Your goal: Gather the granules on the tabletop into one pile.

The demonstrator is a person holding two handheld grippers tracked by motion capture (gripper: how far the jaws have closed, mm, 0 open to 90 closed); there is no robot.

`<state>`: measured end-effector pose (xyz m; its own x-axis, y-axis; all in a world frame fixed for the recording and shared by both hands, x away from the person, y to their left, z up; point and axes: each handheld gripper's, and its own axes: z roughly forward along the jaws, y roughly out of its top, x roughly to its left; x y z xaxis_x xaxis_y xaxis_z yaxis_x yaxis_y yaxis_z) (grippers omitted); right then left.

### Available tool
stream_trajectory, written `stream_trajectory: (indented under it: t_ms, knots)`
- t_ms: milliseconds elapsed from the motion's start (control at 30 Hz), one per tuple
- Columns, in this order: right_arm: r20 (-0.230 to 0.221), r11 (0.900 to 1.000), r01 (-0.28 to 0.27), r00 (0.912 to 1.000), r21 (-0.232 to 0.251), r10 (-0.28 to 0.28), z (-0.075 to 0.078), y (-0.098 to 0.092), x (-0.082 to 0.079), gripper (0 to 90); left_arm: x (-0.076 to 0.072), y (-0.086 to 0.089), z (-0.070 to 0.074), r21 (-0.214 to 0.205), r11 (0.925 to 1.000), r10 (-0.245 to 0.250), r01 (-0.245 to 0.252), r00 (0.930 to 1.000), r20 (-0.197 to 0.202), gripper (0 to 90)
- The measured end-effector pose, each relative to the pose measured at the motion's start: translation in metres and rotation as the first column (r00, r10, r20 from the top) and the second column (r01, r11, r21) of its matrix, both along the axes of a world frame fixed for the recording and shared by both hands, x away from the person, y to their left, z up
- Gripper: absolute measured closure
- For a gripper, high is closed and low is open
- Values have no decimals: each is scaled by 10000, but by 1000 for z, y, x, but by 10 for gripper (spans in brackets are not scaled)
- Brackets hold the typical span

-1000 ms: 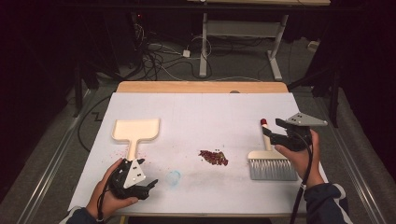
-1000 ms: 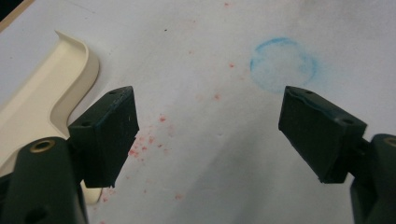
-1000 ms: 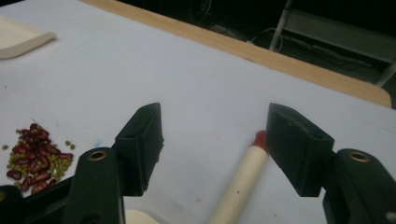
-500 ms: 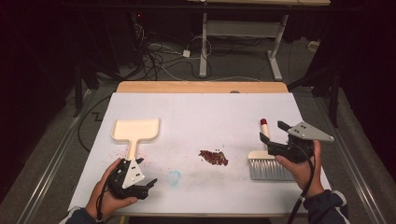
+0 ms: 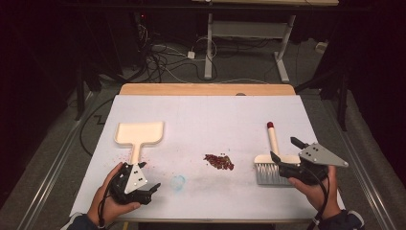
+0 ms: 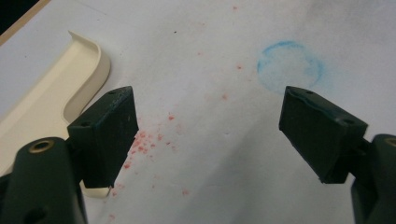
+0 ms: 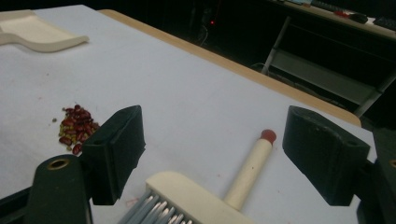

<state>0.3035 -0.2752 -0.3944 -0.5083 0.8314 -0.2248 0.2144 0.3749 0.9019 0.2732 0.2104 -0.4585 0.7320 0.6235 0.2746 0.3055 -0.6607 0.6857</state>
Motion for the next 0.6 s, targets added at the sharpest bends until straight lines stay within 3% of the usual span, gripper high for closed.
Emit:
stream_trajectory:
  t_ms: [133,300,600]
  knots:
    - [-187,9996,-69,9998,-258,64,-13,-2,-5,211,0,-1,1,-102,9999,-50,50,10000,8,186]
    - [-21,9989,10,10000,-463,-11,-31,-7,-15,215,2,-3,1,-93,9999,-68,68,10000,37,186]
    - [-536,9972,-288,9982,-689,251,-54,-9,-30,214,1,0,1,-114,9999,1,0,10000,86,185]
